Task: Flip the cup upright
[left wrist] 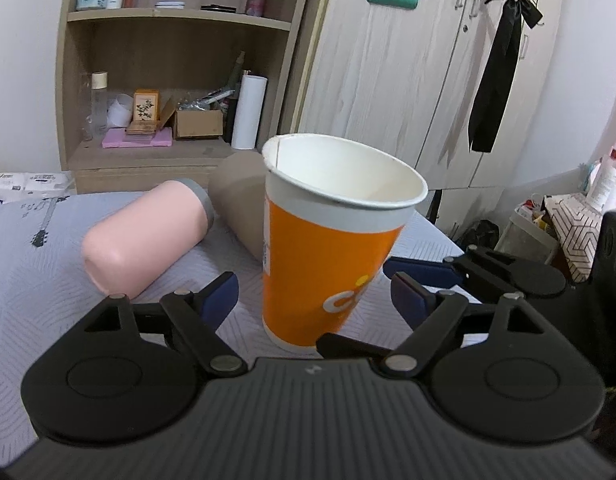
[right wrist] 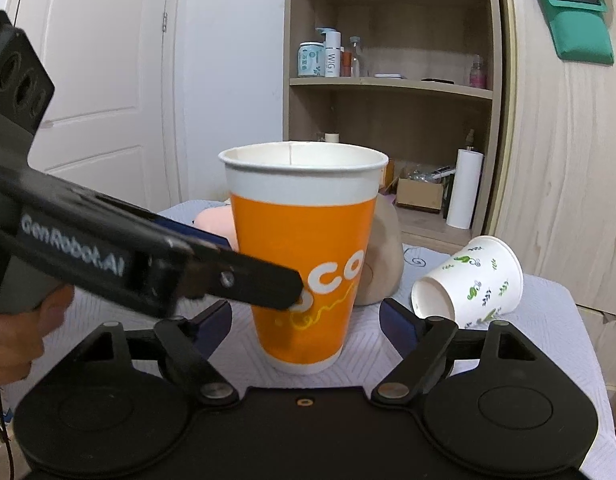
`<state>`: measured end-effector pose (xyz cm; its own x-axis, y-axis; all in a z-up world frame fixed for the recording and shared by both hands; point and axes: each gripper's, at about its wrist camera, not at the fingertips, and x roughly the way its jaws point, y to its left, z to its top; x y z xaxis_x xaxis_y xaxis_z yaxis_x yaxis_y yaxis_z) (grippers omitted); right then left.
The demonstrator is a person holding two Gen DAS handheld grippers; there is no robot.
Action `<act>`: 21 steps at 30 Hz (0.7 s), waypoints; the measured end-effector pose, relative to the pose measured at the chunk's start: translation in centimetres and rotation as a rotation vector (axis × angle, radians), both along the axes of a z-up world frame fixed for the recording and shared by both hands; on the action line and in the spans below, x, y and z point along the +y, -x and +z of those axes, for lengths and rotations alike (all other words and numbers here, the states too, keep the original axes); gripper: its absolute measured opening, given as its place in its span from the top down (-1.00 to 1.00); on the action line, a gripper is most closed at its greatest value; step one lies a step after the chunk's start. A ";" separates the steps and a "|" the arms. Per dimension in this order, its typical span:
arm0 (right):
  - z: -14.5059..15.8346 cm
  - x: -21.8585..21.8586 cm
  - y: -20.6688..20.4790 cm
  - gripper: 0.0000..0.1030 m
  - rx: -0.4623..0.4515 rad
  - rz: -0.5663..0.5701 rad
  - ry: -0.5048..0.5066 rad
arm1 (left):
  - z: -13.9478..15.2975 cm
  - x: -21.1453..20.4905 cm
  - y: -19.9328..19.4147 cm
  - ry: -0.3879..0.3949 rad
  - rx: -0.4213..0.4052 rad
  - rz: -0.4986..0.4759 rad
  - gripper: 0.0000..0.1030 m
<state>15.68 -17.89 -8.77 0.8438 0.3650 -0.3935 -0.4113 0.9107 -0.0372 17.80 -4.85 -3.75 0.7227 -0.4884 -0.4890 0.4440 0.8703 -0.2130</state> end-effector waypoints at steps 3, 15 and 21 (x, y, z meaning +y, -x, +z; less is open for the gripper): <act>0.0 -0.2 0.7 -0.66 0.004 -0.014 -0.006 | 0.2 0.6 0.8 0.012 0.002 0.018 -0.63; 1.7 -1.6 4.7 -0.66 -0.027 -0.103 -0.032 | 2.5 3.3 4.6 0.046 0.012 0.123 -0.63; 3.5 -2.1 6.8 -0.67 -0.069 -0.151 -0.047 | 3.4 3.8 6.9 -0.021 -0.007 0.230 -0.63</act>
